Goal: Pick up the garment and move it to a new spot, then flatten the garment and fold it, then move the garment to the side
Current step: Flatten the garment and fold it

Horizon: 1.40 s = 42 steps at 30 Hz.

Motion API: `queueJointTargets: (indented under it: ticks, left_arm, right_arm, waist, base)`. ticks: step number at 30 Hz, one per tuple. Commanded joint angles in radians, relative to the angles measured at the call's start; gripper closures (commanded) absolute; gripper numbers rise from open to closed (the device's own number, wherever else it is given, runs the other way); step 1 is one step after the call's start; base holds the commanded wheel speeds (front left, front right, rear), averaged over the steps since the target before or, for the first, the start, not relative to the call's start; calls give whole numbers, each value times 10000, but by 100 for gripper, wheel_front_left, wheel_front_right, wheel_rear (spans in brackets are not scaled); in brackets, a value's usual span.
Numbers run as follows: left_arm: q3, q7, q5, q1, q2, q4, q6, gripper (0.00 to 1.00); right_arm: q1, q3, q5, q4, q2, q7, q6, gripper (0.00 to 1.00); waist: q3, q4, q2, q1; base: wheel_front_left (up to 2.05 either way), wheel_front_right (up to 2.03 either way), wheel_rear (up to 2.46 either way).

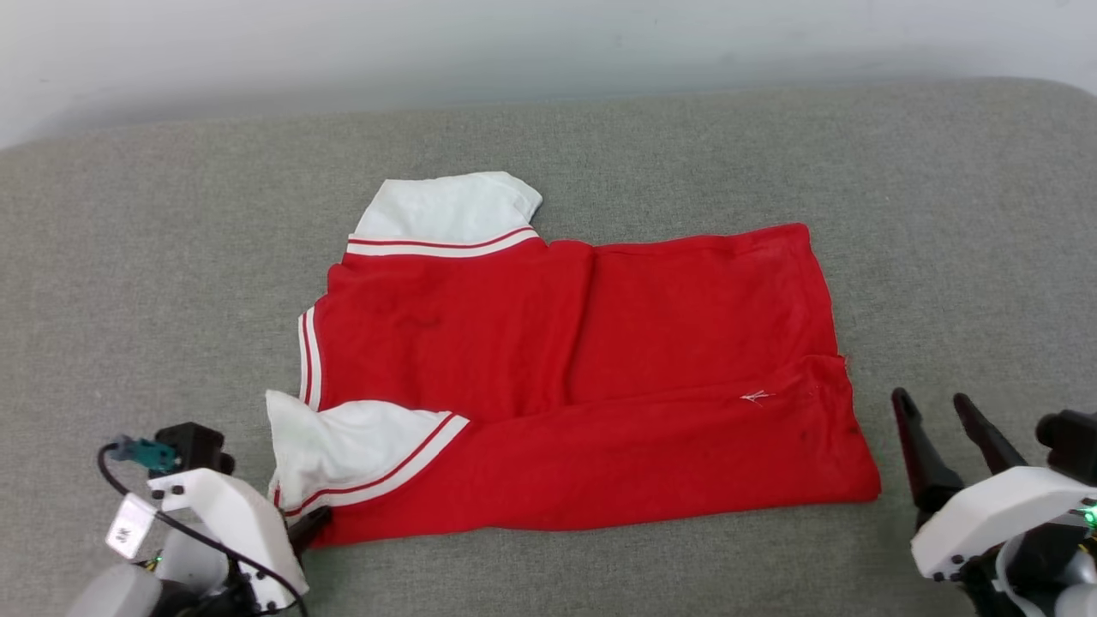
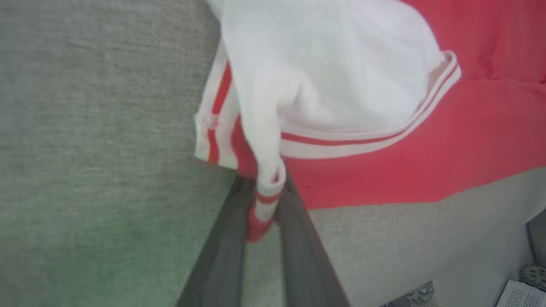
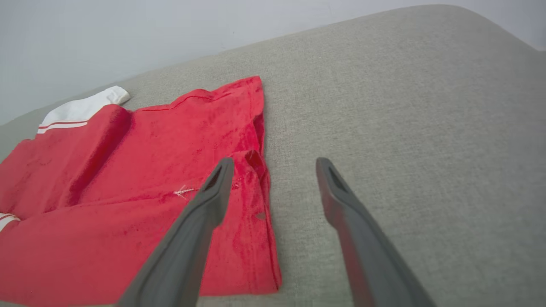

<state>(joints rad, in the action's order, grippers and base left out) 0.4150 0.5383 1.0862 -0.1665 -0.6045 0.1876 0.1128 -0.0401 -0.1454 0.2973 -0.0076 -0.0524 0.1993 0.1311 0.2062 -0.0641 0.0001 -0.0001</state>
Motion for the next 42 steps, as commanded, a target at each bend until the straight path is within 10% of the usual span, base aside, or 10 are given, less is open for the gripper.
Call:
queueJointTargets:
  ticks: [1,14,26,29,42]
  left_arm:
    - [332,5,-75,121,380,207,-70,100]
    - [84,-1012,-899,-111,-115,-1178,-43,100]
    - [163,-1061,-1231,-401,-158,-2195,199,100]
    - [66,-1196,-1125,-353,-34,-2100,245,100]
    - [-145,-1837,-899,714,67,-2209,390,100]
  right_arm:
    - [43,-205,15,-39,10,255,-8,0]
    - [-320,-257,468,510,-932,4982,-8,0]
    - [-1219,1024,697,1962,-887,6115,-5,0]
    - [-1370,1288,826,2279,-887,6079,0,100]
    - [-969,1575,1158,1564,-1584,5828,-6,100]
  waist:
    - [-99,48,-1,1]
    - [-369,573,-1,1]
    - [483,884,-1,1]
    - [501,879,-1,1]
    - [-738,754,-1,1]
  base:
    - [0,0,0]
    - [0,0,0]
    - [0,0,0]
    - [0,0,0]
    - [0,0,0]
